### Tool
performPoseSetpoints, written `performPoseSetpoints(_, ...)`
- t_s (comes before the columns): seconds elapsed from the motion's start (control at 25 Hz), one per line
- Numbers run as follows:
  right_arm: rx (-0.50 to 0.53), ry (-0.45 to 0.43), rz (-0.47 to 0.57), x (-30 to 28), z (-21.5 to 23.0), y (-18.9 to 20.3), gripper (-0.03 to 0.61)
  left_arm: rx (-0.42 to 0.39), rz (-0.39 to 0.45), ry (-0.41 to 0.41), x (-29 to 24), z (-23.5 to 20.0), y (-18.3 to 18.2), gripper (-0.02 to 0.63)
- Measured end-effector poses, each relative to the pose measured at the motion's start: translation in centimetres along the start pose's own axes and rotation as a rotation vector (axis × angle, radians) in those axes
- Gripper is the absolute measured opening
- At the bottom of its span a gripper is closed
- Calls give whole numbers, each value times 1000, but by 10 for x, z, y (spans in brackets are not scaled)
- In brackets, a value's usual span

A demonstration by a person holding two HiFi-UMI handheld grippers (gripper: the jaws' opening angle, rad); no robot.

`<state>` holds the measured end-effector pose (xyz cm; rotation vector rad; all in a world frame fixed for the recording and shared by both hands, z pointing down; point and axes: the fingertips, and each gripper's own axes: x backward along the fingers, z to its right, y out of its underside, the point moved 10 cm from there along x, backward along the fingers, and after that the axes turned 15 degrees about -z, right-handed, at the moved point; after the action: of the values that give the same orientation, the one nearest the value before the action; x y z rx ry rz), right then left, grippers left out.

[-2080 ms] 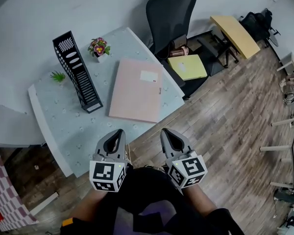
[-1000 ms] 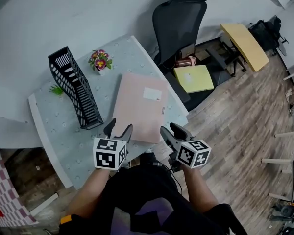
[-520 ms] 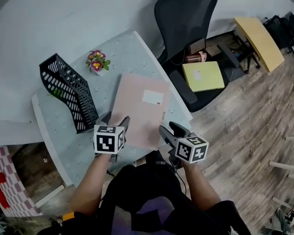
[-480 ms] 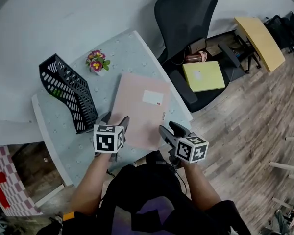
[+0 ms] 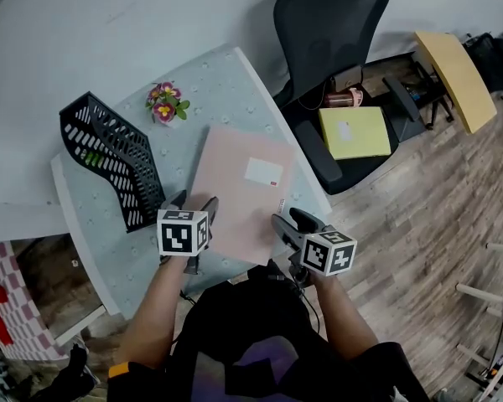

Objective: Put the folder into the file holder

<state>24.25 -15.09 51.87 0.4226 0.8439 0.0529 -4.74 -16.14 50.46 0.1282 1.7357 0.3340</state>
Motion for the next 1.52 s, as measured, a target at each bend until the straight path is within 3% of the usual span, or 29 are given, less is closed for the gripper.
performPoseSetpoints(0.4, -54, -27, -32, -14, 14, -2, 270, 38, -25, -12, -13, -10, -6, 305)
performPoseSetpoints(0.76, -99, -114, -37, -22, 24, 0, 319, 55, -61, 8, -23, -11, 0, 307)
performPoseSetpoints(1.04, -108, -168, -61, -31, 29, 2, 345, 78, -75, 48, -28, -14, 1, 307)
performPoseSetpoints(1.28, -144, -225, -64, -38, 35, 5, 344, 82, -110, 141, -35, -11, 7, 305)
performPoseSetpoints(1.52, -186, -289, -76, -37, 44, 2, 344, 74, -97, 164, -36, -8, 9, 305)
